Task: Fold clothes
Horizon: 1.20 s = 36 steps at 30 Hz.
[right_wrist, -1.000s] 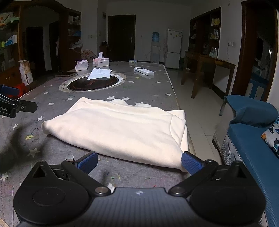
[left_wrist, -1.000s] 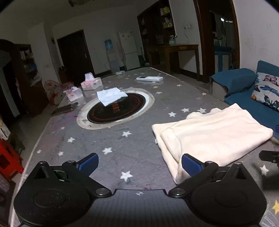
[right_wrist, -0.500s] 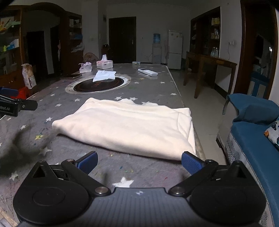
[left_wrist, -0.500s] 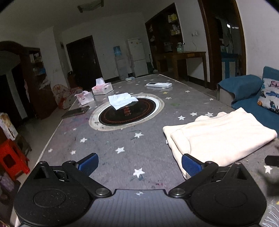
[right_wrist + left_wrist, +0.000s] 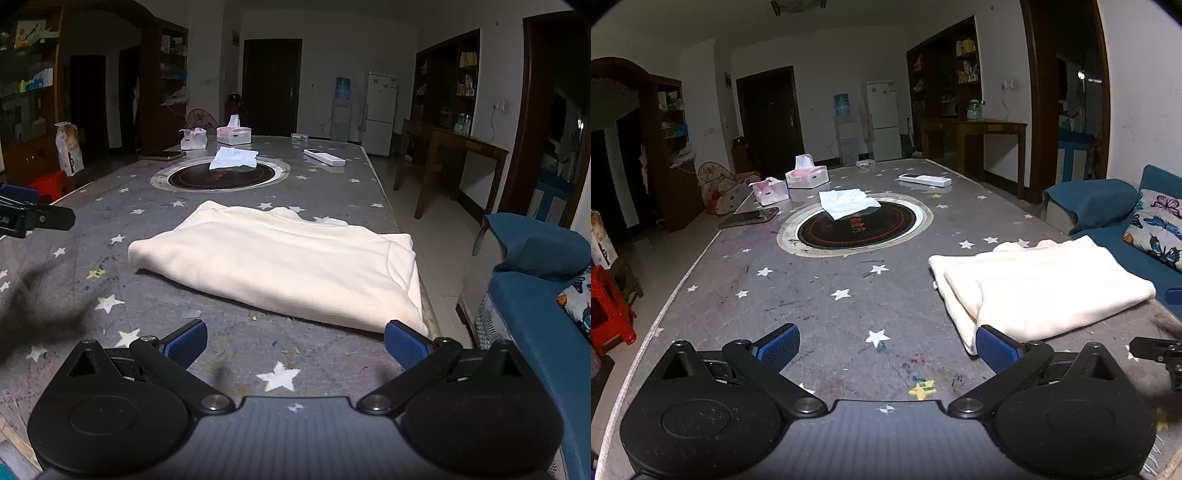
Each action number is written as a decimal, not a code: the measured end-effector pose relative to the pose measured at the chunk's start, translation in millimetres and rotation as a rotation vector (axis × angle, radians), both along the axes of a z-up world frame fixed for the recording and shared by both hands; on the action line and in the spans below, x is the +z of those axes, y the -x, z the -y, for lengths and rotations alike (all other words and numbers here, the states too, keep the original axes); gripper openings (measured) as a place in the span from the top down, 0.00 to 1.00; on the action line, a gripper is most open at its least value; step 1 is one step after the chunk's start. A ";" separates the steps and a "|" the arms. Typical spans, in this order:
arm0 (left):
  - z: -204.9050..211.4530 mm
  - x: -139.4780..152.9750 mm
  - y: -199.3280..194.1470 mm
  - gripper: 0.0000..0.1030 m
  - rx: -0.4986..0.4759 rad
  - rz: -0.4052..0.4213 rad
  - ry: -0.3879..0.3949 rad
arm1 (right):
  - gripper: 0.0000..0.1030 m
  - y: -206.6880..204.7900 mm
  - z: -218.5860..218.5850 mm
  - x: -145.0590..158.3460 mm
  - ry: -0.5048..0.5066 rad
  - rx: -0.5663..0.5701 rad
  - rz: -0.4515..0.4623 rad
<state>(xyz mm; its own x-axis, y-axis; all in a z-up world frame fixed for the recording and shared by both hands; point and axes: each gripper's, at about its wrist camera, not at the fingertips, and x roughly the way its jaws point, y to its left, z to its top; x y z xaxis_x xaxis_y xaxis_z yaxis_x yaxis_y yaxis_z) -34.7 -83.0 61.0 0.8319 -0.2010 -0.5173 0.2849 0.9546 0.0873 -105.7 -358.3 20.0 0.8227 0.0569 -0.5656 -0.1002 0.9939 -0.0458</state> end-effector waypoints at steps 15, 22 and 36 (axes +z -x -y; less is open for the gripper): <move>13.8 -7.8 11.7 0.00 -0.069 -0.016 0.059 | 0.00 -3.0 7.1 0.9 0.004 -0.003 0.002; 17.8 -11.7 7.7 0.00 -0.081 -0.023 0.064 | 0.00 -8.9 0.5 -4.1 0.004 0.009 -0.013; 20.4 -13.3 -4.4 0.00 -0.071 -0.069 0.103 | 0.00 -19.2 -13.8 -4.0 0.035 0.047 -0.042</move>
<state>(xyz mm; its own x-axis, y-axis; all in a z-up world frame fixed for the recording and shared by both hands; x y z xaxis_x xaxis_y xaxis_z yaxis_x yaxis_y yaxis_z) -30.2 -103.4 47.7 0.7767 -0.3129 -0.5467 0.3537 0.9348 -0.0326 -86.5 -344.5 16.0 0.7948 0.0748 -0.6022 -0.1497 0.9859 -0.0752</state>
